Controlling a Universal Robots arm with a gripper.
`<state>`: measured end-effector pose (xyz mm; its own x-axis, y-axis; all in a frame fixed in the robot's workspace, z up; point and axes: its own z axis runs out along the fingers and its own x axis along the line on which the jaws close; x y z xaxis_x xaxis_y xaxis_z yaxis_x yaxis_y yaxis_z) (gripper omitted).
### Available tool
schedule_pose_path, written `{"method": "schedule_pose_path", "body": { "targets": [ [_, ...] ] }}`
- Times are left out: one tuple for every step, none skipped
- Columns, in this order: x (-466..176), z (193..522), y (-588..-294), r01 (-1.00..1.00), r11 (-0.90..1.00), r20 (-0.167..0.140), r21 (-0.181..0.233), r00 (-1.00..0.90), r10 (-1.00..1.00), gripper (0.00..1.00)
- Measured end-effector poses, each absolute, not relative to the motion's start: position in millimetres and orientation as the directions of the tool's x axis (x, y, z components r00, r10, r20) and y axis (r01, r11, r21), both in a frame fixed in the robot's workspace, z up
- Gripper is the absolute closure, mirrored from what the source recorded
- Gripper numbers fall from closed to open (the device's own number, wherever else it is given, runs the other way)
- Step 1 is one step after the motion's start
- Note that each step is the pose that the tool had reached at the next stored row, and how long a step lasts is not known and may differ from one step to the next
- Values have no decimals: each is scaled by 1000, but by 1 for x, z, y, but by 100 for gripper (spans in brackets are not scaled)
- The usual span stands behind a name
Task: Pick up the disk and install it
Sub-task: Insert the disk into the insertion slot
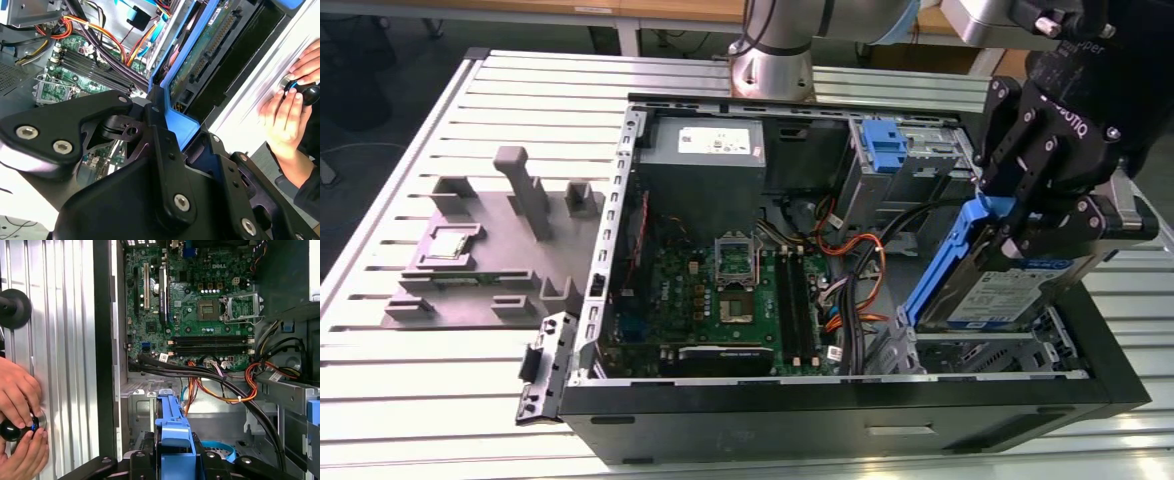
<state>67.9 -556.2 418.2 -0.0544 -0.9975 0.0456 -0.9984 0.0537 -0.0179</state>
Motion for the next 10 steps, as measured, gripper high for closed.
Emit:
{"method": "schedule_pose_path", "body": {
  "targets": [
    [68, 418, -556, -998, 54, 46, -18, -54, -997, 63],
    [68, 417, -556, -998, 54, 46, -17, -55, -997, 63],
    [68, 417, -557, -998, 54, 46, -17, -55, -997, 63],
    [68, 416, -557, -998, 54, 46, -17, -55, -997, 63],
    [68, 415, -557, -998, 54, 46, -17, -55, -997, 63],
    [68, 415, -557, -998, 54, 46, -16, -55, -997, 63],
    [68, 414, -557, -998, 54, 46, -16, -55, -997, 63],
    [68, 414, -557, -998, 54, 46, -16, -55, -997, 63],
    [68, 413, -557, -998, 54, 46, -16, -55, -997, 63],
    [68, 412, -557, -998, 54, 46, -15, -55, -997, 63]
  ]
}}
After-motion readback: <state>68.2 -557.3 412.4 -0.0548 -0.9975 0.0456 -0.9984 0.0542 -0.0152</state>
